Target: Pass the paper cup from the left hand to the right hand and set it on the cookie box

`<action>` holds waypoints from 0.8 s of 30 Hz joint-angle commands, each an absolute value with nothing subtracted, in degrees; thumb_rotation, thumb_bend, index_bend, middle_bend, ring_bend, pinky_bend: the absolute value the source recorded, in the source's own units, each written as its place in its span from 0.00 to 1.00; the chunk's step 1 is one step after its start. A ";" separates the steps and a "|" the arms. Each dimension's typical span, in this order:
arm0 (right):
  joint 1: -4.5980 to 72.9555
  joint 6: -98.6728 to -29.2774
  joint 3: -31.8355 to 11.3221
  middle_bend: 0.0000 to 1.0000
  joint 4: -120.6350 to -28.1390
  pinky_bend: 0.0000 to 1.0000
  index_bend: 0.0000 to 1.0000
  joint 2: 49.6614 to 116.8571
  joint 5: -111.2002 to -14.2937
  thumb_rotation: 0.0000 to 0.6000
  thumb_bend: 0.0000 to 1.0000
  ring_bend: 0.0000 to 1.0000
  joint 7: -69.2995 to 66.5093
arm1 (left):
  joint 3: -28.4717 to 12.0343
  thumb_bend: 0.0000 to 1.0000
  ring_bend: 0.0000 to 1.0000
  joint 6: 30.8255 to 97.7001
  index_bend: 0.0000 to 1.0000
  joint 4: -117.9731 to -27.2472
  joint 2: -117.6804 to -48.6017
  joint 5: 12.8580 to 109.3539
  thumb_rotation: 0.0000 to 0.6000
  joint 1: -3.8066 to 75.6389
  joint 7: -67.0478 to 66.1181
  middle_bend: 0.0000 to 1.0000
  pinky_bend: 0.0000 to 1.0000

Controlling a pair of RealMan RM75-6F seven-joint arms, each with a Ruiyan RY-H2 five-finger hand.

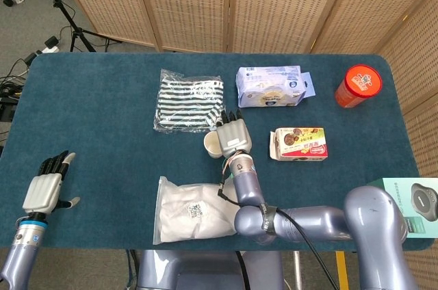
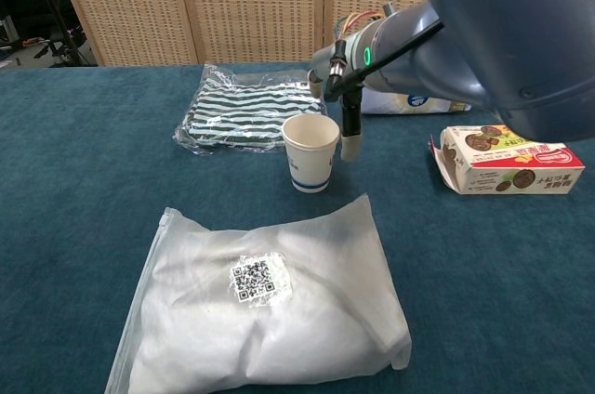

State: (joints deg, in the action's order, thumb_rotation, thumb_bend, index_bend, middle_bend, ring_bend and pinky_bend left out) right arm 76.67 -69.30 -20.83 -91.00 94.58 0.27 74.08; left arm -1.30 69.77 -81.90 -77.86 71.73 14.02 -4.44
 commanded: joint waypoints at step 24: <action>76.27 -65.66 -19.07 0.00 -86.84 0.00 0.17 96.94 -3.02 1.00 0.13 0.00 69.10 | -2.02 0.16 0.00 68.37 0.00 -82.01 -77.80 72.51 1.00 13.78 -4.01 0.00 0.00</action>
